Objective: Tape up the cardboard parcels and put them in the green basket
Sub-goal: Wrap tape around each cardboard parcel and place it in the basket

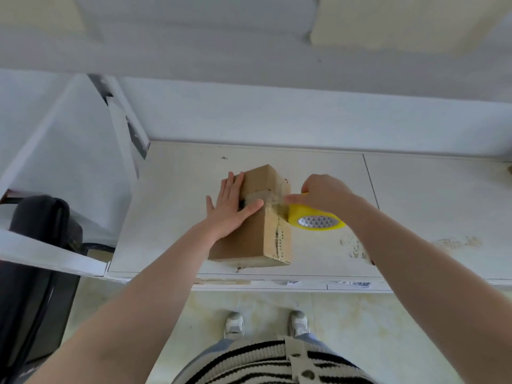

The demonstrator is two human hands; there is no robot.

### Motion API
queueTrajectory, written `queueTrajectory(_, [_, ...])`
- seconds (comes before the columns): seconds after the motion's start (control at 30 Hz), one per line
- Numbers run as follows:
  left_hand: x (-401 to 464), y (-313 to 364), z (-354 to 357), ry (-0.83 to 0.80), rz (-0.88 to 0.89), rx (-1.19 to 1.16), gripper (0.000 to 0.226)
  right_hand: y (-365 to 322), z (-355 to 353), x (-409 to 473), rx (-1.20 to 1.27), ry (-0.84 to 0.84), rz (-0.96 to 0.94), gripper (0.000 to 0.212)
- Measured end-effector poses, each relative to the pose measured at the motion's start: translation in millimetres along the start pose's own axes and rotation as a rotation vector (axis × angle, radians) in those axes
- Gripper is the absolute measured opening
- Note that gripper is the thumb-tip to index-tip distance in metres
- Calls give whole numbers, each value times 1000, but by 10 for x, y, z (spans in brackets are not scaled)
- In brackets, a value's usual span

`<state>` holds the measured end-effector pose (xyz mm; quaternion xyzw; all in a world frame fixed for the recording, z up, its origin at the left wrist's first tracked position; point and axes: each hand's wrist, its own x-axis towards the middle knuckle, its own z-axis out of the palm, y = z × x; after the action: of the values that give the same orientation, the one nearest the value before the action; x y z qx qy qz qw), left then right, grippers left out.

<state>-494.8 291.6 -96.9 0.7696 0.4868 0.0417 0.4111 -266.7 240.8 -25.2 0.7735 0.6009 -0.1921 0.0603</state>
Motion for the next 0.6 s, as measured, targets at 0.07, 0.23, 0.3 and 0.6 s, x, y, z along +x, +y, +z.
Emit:
queueTrajectory(0.07, [3,42,-104,-16,-70,-136,110,-214,-56,13,-87,11,19,67])
queueTrajectory(0.23, [-36,89,-191,-94,-192,-456,139,-570,-177,24,-183,16,37,69])
queueTrajectory(0.3, [-71,-19,-225,-84,-205,-619,133,-568,-241,2,-106,14,-11,70])
queueTrajectory(0.6, [-207,-198,-226,35,-188,-913,70,-531,-430,-54,94,72,-194,58])
